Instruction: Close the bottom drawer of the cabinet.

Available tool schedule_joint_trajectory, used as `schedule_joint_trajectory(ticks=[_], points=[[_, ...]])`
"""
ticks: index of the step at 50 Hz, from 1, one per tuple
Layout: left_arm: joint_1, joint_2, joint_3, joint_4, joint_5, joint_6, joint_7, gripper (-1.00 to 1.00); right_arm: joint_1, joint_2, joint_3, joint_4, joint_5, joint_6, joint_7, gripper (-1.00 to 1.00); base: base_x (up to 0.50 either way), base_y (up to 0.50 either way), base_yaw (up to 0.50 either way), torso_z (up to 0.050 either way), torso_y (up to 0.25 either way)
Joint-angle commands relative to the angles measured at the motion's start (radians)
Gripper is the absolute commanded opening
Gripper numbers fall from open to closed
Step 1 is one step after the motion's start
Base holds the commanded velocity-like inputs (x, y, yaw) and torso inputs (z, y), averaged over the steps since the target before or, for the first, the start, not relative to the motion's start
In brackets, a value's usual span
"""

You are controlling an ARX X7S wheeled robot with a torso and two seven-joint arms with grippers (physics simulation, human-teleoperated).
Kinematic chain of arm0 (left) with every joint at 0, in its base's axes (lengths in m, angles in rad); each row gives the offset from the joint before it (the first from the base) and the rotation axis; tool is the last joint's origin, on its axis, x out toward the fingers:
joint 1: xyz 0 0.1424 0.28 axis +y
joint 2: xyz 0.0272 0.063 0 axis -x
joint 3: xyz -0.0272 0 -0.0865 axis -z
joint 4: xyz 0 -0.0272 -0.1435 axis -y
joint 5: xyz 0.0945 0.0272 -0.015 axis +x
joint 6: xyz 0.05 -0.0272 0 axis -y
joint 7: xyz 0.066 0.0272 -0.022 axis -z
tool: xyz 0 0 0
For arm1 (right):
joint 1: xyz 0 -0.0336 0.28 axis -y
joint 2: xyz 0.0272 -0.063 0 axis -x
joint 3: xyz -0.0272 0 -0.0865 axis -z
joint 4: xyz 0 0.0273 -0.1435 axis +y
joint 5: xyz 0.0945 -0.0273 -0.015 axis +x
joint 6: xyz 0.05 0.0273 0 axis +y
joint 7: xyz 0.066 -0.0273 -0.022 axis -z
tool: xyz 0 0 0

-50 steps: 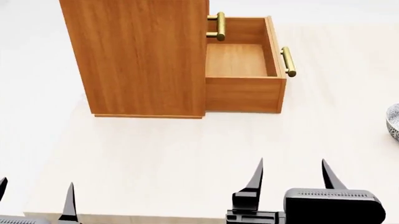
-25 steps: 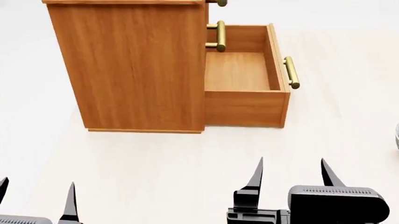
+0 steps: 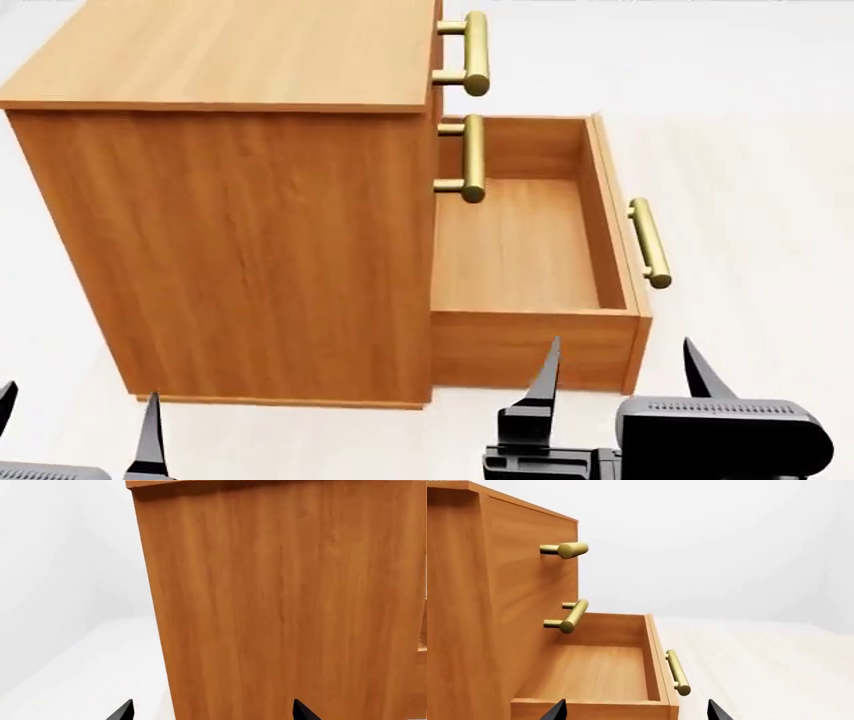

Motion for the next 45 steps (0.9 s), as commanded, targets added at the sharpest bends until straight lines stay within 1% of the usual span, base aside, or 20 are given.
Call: schedule_joint_trajectory(ticks=[1,16,17,18,23,28,29,34,35,37,41,45], points=[[0.001,0.019,-0.026,-0.005,0.016,0.025,0.006,1.00,-0.006,-0.013,0.018,-0.007,-0.022,-0.020,-0.020,1.00,0.50,0.00,0.00,0.000,0.000],[0.003,0.015,-0.026,-0.008,0.007,0.031,-0.002,1.00,-0.001,-0.010,0.016,-0.007,-0.020,-0.014,-0.003,1.00,0.50,0.00,0.00,0.000,0.001],[0.003,0.015,-0.026,-0.008,0.006,0.031,-0.002,1.00,-0.011,-0.008,0.013,-0.008,-0.042,-0.047,0.006,1.00,0.00,0.00,0.00,0.000,0.000],[0.003,0.014,-0.026,-0.010,0.006,0.033,-0.002,1.00,-0.004,-0.009,0.016,-0.006,-0.026,-0.020,0.002,1.00,0.00,0.00,0.00,0.000,0.000],[0.003,0.013,-0.024,-0.020,0.004,0.043,-0.003,1.00,-0.001,-0.004,0.021,-0.026,-0.025,-0.014,0.010,1.00,0.00,0.00,0.00,0.000,0.000],[0.004,0.011,-0.024,-0.014,0.000,0.038,-0.006,1.00,0.032,0.014,0.013,-0.078,-0.032,0.050,0.022,1.00,0.00,0.00,0.00,0.000,0.000],[0.004,0.011,-0.025,-0.017,-0.001,0.041,-0.005,1.00,0.062,0.023,0.012,-0.105,-0.030,0.110,0.029,1.00,0.00,0.00,0.00,0.000,0.000],[0.006,0.008,-0.026,-0.016,-0.005,0.041,-0.007,1.00,0.165,0.055,0.017,-0.169,-0.009,0.248,0.021,1.00,0.00,0.00,0.00,0.000,0.000],[0.006,0.008,-0.027,-0.016,-0.005,0.041,-0.008,1.00,0.221,0.070,0.022,-0.183,0.005,0.308,0.011,1.00,0.00,0.00,0.00,0.000,0.000],[0.006,0.007,-0.025,-0.014,-0.007,0.040,-0.009,1.00,0.265,0.085,0.022,-0.190,0.003,0.350,0.013,1.00,0.00,0.00,0.00,0.000,0.000],[0.005,0.008,-0.023,-0.014,-0.010,0.040,-0.009,1.00,0.362,0.117,0.047,-0.140,0.023,0.382,-0.021,1.00,0.00,0.00,0.00,0.000,0.000],[0.004,0.006,-0.021,-0.019,-0.010,0.043,-0.010,1.00,0.398,0.145,0.052,-0.087,0.016,0.369,-0.038,1.00,0.00,0.00,0.00,0.000,0.000]])
